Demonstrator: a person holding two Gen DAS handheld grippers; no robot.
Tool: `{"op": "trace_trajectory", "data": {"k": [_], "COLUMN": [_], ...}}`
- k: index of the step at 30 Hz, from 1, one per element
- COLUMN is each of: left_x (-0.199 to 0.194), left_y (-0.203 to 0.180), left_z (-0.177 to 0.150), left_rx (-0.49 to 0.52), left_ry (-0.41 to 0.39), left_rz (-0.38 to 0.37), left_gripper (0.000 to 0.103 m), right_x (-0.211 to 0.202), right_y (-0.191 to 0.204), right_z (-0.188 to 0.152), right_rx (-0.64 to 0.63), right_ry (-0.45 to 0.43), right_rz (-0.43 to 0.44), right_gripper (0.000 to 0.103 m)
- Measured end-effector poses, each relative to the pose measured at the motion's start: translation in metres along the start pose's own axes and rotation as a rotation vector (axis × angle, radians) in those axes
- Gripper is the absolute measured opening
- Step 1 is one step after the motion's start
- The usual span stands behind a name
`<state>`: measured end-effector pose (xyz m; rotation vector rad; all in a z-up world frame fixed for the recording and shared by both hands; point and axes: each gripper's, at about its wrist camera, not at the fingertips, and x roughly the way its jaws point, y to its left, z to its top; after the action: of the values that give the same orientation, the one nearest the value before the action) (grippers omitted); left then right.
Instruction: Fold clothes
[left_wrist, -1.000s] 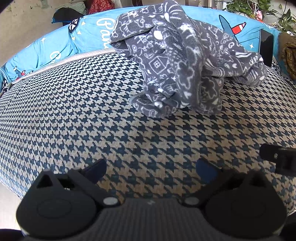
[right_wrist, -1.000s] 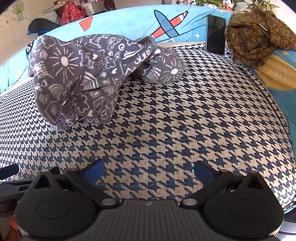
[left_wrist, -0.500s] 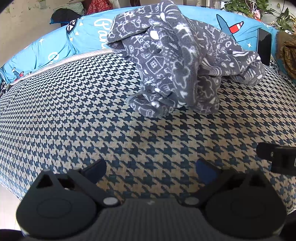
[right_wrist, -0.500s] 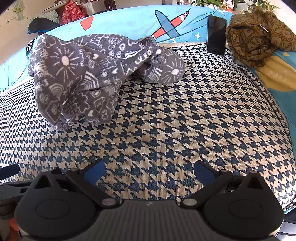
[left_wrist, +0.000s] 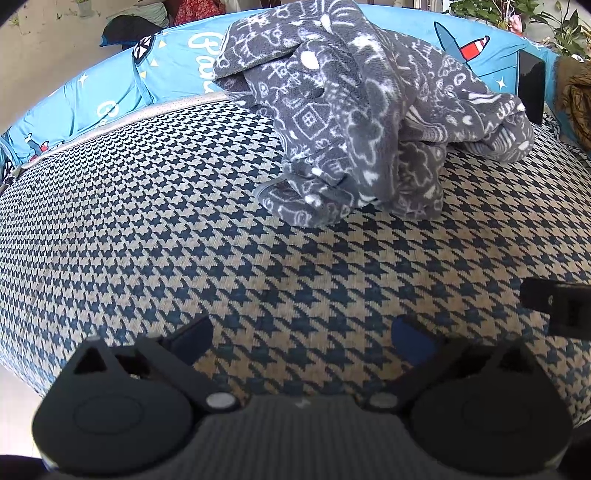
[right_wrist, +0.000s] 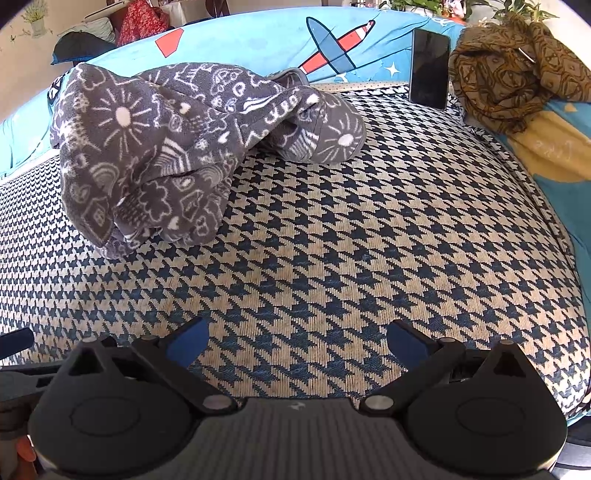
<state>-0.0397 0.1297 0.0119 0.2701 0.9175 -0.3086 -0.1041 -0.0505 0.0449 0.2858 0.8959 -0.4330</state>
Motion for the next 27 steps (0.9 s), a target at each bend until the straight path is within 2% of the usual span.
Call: {"op": "trace_trajectory", "data": {"k": [13, 16, 20, 23, 27], "left_x": [0.006, 0.011, 0.013, 0.016, 0.019], "left_y": [-0.010, -0.011, -0.010, -0.007, 0.001], "left_z": [-0.013, -0.016, -0.018, -0.021, -0.025], "left_rx": [0.065, 0.082, 0.074, 0.065, 0.035], "left_ry": [-0.007, -0.002, -0.012, -0.013, -0.010], "left_rz": [0.018, 0.037, 0.032, 0.021, -0.009], "left_gripper": [0.103, 0.103, 0.103, 0.103, 0.103], "right_x": [-0.006, -0.008, -0.010, -0.006, -0.006], "right_y": [-0.010, -0.013, -0.017, -0.018, -0.021], "right_z": [0.001, -0.001, -0.003, -0.003, -0.005], "right_rx": [0.037, 0.055, 0.077, 0.078, 0.081], "right_ry": [-0.056, -0.078, -0.106, -0.088, -0.111], "right_rz": [0.040, 0.085, 0.145, 0.130, 0.132], "right_gripper": [0.103, 0.103, 0.103, 0.103, 0.103]}}
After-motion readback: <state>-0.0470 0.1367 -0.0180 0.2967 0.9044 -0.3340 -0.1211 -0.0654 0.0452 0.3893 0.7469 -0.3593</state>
